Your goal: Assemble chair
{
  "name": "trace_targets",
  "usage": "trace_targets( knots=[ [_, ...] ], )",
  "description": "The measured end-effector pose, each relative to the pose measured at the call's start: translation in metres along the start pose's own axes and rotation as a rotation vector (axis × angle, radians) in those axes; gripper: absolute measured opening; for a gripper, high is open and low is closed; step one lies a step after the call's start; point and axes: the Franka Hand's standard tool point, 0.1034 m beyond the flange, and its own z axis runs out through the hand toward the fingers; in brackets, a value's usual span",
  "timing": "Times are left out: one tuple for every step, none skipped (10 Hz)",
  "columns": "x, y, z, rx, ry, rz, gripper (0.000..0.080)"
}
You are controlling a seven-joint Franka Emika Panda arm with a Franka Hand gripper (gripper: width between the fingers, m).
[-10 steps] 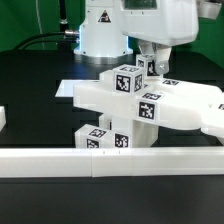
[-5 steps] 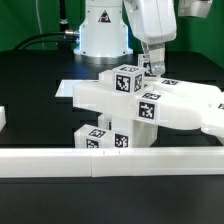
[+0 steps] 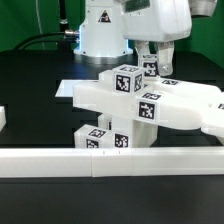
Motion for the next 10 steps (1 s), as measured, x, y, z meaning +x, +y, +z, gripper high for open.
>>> trace_targets(
  knots=[
    [0.0, 0.001, 0.0, -0.016, 0.001, -0.096, 0.0649],
    [0.003, 0.003, -0.002, -0.069, 0.008, -0.27, 0.0649],
    [0.005, 0.0, -0.006, -0.099, 0.012, -0.396, 0.0649],
    [0.005, -0.005, -0.01, -0.133, 0.024, -0.558, 0.0649],
    [0.003, -0.009, -0.012, -0.148, 0.033, -0.646, 0.0649],
    [0.005, -0.007, -0.011, -0.15, 0.029, -0.711, 0.0649],
    [0.006, -0.007, -0.011, -0.151, 0.024, -0.778, 0.0649],
    [0.006, -0.007, -0.011, -0.153, 0.02, -0.836, 0.0649],
    [0.007, -0.007, -0.011, -0.162, 0.019, -0.969, 0.0649],
    [0.006, -0.007, -0.01, -0.173, 0.022, -1.092, 0.0649]
  ],
)
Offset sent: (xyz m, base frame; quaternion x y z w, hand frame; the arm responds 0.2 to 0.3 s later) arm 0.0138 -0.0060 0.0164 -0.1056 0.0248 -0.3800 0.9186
